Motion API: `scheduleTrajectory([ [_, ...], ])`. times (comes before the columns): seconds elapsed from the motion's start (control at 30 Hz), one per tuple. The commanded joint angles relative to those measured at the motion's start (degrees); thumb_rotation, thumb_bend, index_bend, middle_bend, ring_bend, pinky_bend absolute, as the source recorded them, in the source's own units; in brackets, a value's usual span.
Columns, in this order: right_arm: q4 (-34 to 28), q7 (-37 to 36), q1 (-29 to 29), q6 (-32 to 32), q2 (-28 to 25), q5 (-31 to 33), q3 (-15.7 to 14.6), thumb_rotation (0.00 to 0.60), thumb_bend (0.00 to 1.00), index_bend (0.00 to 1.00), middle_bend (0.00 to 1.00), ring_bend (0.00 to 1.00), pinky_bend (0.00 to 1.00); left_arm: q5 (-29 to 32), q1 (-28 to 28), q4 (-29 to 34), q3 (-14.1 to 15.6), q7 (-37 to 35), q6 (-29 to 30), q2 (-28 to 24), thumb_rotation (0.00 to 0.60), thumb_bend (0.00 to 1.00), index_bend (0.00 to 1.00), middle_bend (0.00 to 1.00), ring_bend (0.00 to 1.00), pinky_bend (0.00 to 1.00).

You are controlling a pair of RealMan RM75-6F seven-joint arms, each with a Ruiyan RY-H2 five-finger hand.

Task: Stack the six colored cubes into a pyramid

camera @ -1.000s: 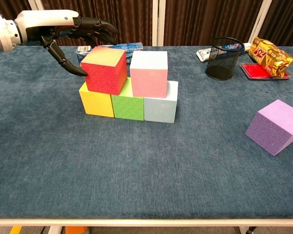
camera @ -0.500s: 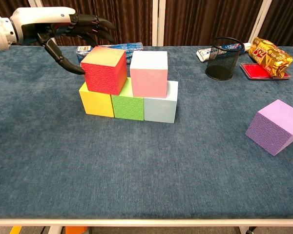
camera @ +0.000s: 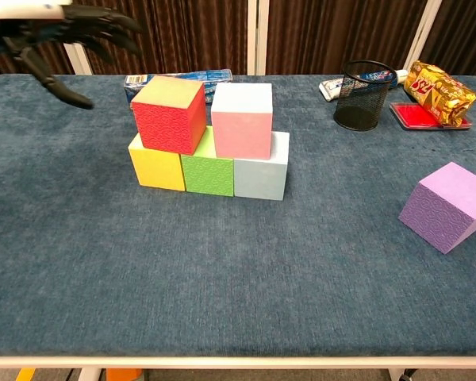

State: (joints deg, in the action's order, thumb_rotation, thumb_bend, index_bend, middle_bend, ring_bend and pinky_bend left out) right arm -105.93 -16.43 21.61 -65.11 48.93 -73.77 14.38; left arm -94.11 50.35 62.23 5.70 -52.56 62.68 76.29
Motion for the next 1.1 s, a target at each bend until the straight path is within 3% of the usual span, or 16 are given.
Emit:
scheduleTrajectory([
  [0.03, -2.3, 2.0, 2.3, 2.0, -0.1, 1.0, 1.1, 0.600, 0.05, 0.00, 0.09, 0.00, 0.00, 8.2, -7.3, 8.1, 0.2, 14.6, 0.2, -7.0, 0.600, 0.11, 0.09, 0.15, 0.06, 0.19],
  [0.1, -3.6, 5.6, 4.9, 3.7, 1.4, 3.7, 2.2, 0.600, 0.05, 0.00, 0.10, 0.00, 0.00, 13.9, -11.3, 13.2, -0.2, 21.5, 0.8, -10.2, 0.600, 0.11, 0.09, 0.13, 0.05, 0.19],
  [0.2, -4.2, 11.8, 10.4, 7.9, 4.8, 9.3, 3.9, 0.600, 0.04, 0.00, 0.10, 0.00, 0.00, 20.9, -16.8, 19.1, -1.0, 26.3, 3.7, -13.7, 0.600, 0.09, 0.09, 0.12, 0.04, 0.19],
  [0.37, -2.0, 23.0, 20.5, 12.8, 11.4, 18.9, 5.6, 0.600, 0.05, 0.00, 0.10, 0.00, 0.00, 26.1, -25.4, 21.7, -2.8, 30.8, 13.7, -14.4, 0.600, 0.04, 0.09, 0.11, 0.01, 0.15],
  [0.63, -0.5, 40.0, 34.1, 10.9, 23.5, 34.1, 5.6, 0.600, 0.05, 0.00, 0.12, 0.00, 0.00, 22.9, -35.2, 18.4, -2.7, 33.9, 24.9, -10.3, 0.600, 0.00, 0.10, 0.11, 0.00, 0.14],
  [0.8, -0.7, 45.9, 39.4, 9.3, 26.6, 42.4, 5.6, 0.600, 0.05, 0.00, 0.12, 0.00, 0.00, 21.8, -38.5, 17.1, -3.0, 31.2, 25.2, -8.2, 0.600, 0.00, 0.10, 0.11, 0.00, 0.14],
  [1.1, -1.4, 50.9, 45.1, 5.8, 31.0, 49.3, 5.0, 0.600, 0.02, 0.00, 0.13, 0.00, 0.00, 19.7, -40.9, 15.5, -4.5, 28.8, 23.8, -7.1, 0.600, 0.00, 0.10, 0.11, 0.00, 0.14],
])
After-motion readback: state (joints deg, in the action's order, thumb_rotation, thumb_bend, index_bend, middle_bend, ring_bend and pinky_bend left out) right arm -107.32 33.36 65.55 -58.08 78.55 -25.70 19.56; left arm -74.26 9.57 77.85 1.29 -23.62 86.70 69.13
